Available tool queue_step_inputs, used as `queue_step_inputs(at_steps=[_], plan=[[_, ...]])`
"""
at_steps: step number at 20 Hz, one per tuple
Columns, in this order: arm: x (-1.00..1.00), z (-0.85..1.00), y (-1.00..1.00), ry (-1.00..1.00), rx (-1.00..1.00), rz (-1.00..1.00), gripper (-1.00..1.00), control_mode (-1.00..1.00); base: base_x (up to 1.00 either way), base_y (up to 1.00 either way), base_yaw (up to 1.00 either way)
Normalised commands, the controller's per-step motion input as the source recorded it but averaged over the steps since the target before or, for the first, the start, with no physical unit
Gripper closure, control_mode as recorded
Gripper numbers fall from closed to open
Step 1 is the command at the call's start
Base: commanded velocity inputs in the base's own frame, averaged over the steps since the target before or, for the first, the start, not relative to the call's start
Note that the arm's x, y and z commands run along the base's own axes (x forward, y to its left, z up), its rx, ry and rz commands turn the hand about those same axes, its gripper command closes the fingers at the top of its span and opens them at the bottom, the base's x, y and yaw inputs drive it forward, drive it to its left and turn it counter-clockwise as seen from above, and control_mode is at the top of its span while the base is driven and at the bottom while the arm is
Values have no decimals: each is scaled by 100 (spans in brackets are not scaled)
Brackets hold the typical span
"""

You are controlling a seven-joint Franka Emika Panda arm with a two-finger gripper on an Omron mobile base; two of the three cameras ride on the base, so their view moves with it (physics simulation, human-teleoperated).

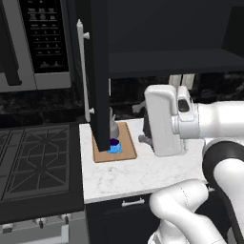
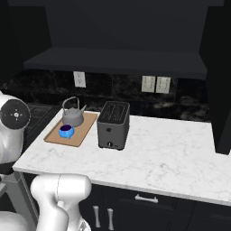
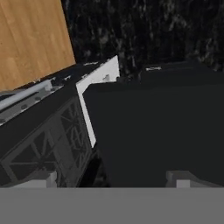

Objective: Pick the kettle from the counter and place it on the tray. Then pick the mug from the cabinet and place it on the tray. Then close the cabinet doors.

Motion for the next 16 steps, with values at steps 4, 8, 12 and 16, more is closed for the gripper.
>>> queue_step_inputs(at_steps=[4,8,12,16], plan=[[-39,20,-6,-8,-12,3,-100,-100,0,0,0],[-35,21,0,-7,-15,1,-100,-100,0,0,0],[-38,12,0,0,-5,0,-100,-100,0,0,0],[-52,0,13,0,0,-8,-100,-100,0,0,0]])
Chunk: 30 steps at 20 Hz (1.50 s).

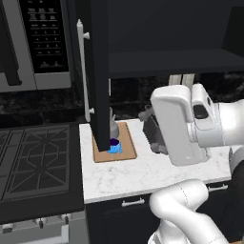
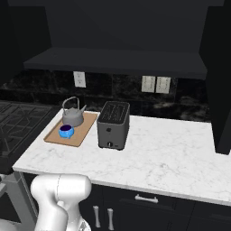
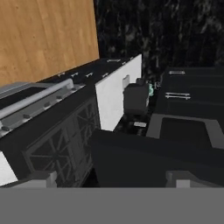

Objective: Pick the kettle from the counter and place it on the tray. Then pick the mug from the cabinet and place it on the tray. Then close the cabinet doors.

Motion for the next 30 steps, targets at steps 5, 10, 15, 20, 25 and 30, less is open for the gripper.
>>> queue_step_inputs(at_steps=[5,10,15,20,25,30], plan=[[-39,3,8,0,0,-5,-100,-100,0,0,0],[-3,2,45,0,0,0,-100,-100,0,0,0],[0,8,64,3,1,0,-100,-100,0,0,0],[-4,7,52,0,10,0,-100,-100,0,0,0],[9,0,65,1,5,-7,-100,-100,0,0,0],[23,0,53,0,12,-11,-100,-100,0,0,0]])
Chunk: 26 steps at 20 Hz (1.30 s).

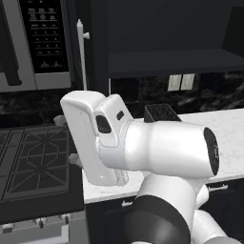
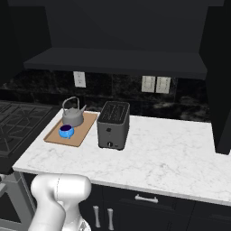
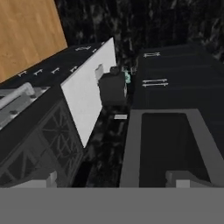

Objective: Pick the kettle from the counter and place it on the tray. Then pick the mug from the cabinet and place it on the tray. Then close the cabinet doors.

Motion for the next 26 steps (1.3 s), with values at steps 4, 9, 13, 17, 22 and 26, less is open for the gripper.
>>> queue_step_inputs(at_steps=[4,9,13,17,22,26], plan=[[42,0,24,0,5,-23,-100,-100,0,0,0],[39,0,7,1,0,-37,-100,-100,0,0,0],[28,0,7,0,0,-35,-100,-100,0,0,0],[39,0,9,0,0,-33,-100,-100,0,0,0],[30,0,0,2,0,-31,-100,-100,0,0,0],[26,0,-10,6,0,-29,-100,-100,0,0,0]])
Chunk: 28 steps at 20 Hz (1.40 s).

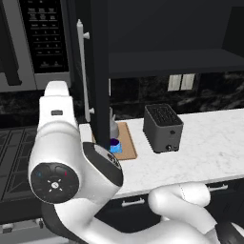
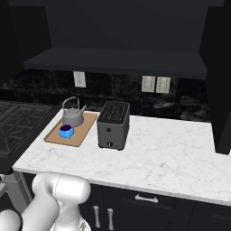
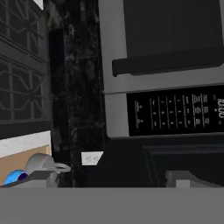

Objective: Pick the kettle from the counter and place it on the tray. Then pick the mug from the cabinet and place it on the tray. Then close the cabinet doors.

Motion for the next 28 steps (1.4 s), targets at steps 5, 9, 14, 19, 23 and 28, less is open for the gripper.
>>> queue_step_inputs(at_steps=[5,9,14,19,23,28], plan=[[32,0,-9,2,0,-24,-100,-100,0,0,0],[25,-6,-24,5,0,-21,-100,-100,0,0,0],[24,-22,-36,0,0,-16,-100,-100,0,0,0],[22,-14,-33,0,0,-9,-100,-100,0,0,0],[5,0,-38,-7,0,-7,-100,-100,0,0,0],[15,0,-50,-3,0,-13,-100,-100,0,0,0]])
